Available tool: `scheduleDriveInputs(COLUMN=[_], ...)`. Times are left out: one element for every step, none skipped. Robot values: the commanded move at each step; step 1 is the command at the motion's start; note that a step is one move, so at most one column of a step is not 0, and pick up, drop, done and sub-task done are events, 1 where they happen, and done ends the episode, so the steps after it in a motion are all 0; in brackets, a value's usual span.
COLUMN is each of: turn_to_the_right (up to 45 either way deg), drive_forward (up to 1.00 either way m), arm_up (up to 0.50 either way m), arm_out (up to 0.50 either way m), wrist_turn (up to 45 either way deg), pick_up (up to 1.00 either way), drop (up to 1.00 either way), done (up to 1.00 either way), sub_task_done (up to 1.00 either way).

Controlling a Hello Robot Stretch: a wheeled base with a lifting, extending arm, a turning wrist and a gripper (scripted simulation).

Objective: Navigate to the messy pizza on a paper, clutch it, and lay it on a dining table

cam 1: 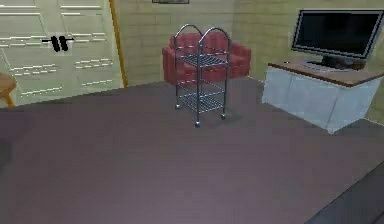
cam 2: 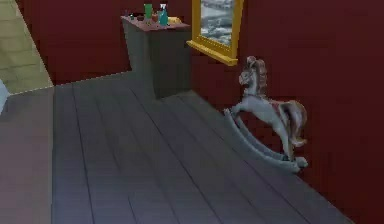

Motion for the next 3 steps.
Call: scheduleDriveInputs(turn_to_the_right=[45.0, 36.0, 0.0], drive_forward=[0.00, 0.00, 1.00], arm_up=[0.00, 0.00, 0.00], arm_out=[0.00, 0.00, 0.00], wrist_turn=[0.0, 0.0, 0.0], pick_up=[0.00, 0.00, 0.00], drop=[0.00, 0.00, 0.00], done=[0.00, 0.00, 0.00], sub_task_done=[0.00, 0.00, 0.00])
